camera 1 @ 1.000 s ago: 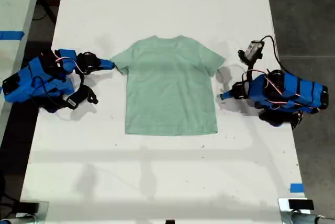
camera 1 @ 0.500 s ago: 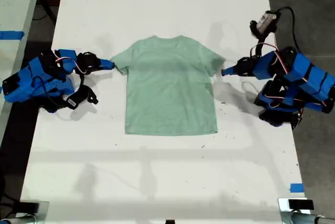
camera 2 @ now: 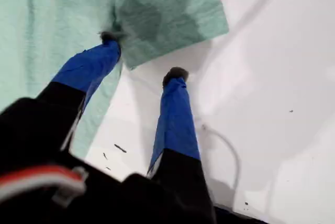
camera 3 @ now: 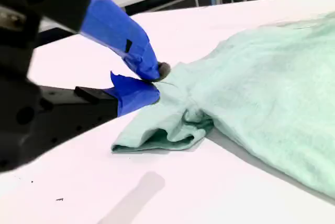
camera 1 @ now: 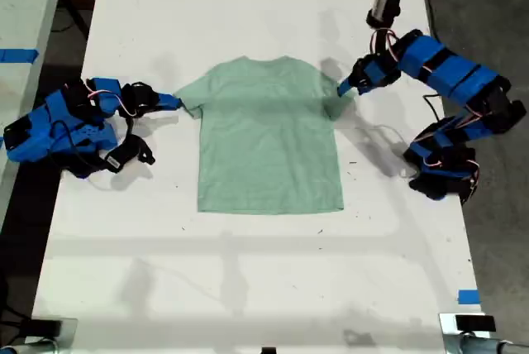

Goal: Fold t shirt

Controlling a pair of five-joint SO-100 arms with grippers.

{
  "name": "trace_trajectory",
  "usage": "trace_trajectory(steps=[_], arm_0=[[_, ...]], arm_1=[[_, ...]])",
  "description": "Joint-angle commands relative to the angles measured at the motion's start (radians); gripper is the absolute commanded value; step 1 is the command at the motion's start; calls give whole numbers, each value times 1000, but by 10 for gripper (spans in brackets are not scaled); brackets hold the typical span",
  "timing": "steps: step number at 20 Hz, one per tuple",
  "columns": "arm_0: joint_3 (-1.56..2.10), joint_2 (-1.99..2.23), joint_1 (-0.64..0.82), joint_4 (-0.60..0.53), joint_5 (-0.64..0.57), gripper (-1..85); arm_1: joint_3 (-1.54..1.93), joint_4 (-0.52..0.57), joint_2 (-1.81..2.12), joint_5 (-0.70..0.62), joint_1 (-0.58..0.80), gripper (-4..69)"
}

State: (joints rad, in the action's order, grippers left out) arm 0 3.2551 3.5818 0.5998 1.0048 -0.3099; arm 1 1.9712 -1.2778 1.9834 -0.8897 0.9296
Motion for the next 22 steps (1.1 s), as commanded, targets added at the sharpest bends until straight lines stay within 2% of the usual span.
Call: trace_trajectory(steps=[1,4,7,11,17,19,22], arm_0=[[41,6,-15,2,9,23],[41,6,-15,2,9,23],[41,6,-15,2,9,23],[41,6,-15,2,9,24],[41,6,-15,2,9,24],[41,6,-15,2,9,24],[41,6,-15,2,9,24]], arm_1=[[-58,107,-115,-18,-3,199],[-52,209,-252,12,-58,204],[-72,252,-341,20,-57,230],[-95,236,-333,0,31,235],[-170,110,-175,31,100,229],[-189,121,-232,28,98,229],[-190,215,-387,26,89,230]])
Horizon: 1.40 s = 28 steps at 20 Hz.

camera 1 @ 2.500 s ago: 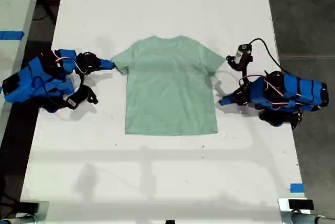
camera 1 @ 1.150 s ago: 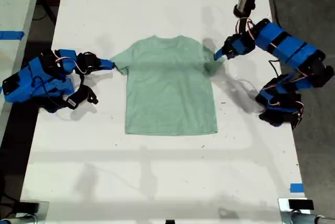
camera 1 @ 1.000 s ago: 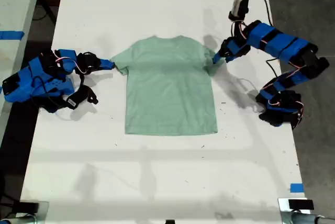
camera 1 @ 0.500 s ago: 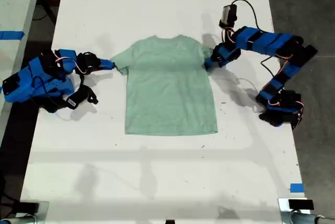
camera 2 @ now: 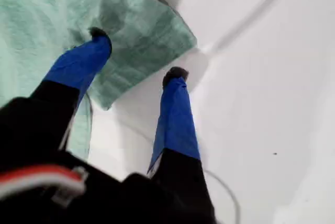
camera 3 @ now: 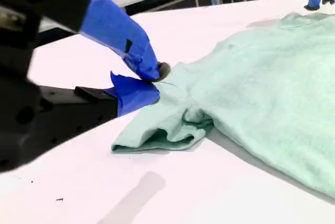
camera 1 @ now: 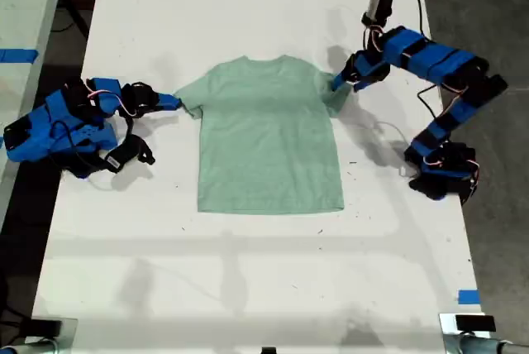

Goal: Fold t shirt

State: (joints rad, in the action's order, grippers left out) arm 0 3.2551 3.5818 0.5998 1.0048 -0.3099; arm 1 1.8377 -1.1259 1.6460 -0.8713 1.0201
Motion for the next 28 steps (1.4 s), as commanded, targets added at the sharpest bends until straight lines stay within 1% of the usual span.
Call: trace_trajectory(steps=[1,2,3,4,6,8,11,13,15,19,20,21,22,23,24,25,27,28], arm_0=[[41,6,-15,2,9,24],[41,6,-15,2,9,24],[41,6,-15,2,9,24],[41,6,-15,2,9,25],[41,6,-17,2,9,25],[41,6,-17,2,8,26],[41,6,-18,2,8,26],[41,6,-18,2,8,26],[41,6,-18,2,8,26],[41,6,-20,2,8,26],[41,6,-20,2,8,26],[41,6,-20,2,8,26],[41,6,-20,2,8,26],[41,6,-20,2,8,26],[41,6,-20,2,8,26],[41,6,-20,2,8,26],[41,6,-20,2,8,26],[41,6,-20,2,8,26]], arm_1=[[-71,81,-109,6,-5,229],[-86,92,-160,6,-8,209],[-94,97,-184,5,-11,7],[-92,101,-179,3,-14,-2],[-94,66,-84,5,-31,-1],[-101,12,103,23,-78,-1],[-308,-117,184,41,-268,-1],[-400,-115,161,64,-402,-1],[-453,-89,84,84,-494,-1],[-526,-5,-152,98,-591,0],[-575,0,-219,94,-609,5],[-652,-32,-279,80,-620,102],[-732,-89,-304,61,-620,220],[-810,-167,-298,41,-603,247],[-877,-258,-268,23,-569,246],[-887,-314,-195,8,-520,242],[-838,-408,-6,-23,-403,188],[-796,-453,86,-32,-350,146]])
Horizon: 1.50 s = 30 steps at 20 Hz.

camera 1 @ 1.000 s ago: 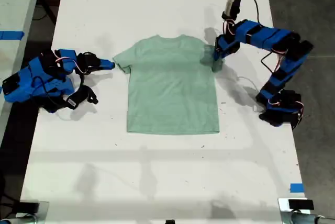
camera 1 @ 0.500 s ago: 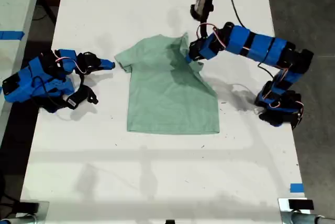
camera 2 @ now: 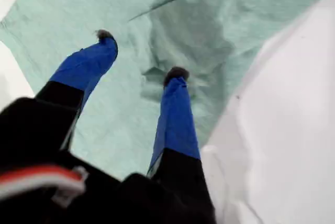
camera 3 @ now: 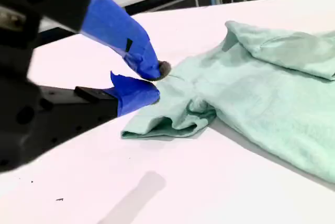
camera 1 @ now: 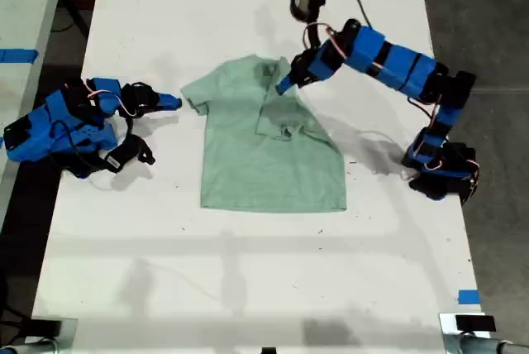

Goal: Fold t shirt

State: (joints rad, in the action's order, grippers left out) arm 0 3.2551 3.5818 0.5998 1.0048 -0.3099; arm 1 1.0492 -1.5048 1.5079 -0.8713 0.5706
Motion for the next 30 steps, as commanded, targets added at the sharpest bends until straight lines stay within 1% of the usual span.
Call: trace_trajectory(steps=[1,2,4,7,8,9,10,12,13,14,15,16,17,18,19,20,30], arm_0=[[41,6,-21,2,8,26],[41,6,-21,2,8,26],[41,6,-21,2,8,26],[41,6,-21,2,8,26],[41,6,-23,2,8,26],[41,6,-23,2,8,26],[41,6,-23,2,8,26],[41,6,-23,2,8,26],[41,6,-25,2,8,26],[41,6,-25,2,8,26],[41,6,-25,2,3,26],[41,6,-25,2,3,26],[41,6,-25,2,3,27],[41,6,-25,2,3,27],[41,6,-25,2,3,28],[41,6,-26,2,3,28],[41,6,-29,2,3,29]], arm_1=[[69,-92,324,-52,133,3],[190,-89,439,-21,158,-4],[505,-12,664,18,147,-4],[1065,186,1071,103,67,-4],[1239,250,1216,124,21,-4],[1402,304,1356,137,-35,-4],[1542,327,1474,147,-87,-4],[1795,314,1772,173,-163,-4],[1899,253,1999,175,-186,-4],[1930,235,2003,170,-204,-4],[1971,252,2000,146,-225,-4],[2003,252,2003,152,-245,23],[2037,224,2002,183,-253,84],[2057,170,2002,247,-244,76],[2057,167,1997,173,-242,66],[2057,167,1997,72,-250,67],[2056,164,1997,67,-256,61]])
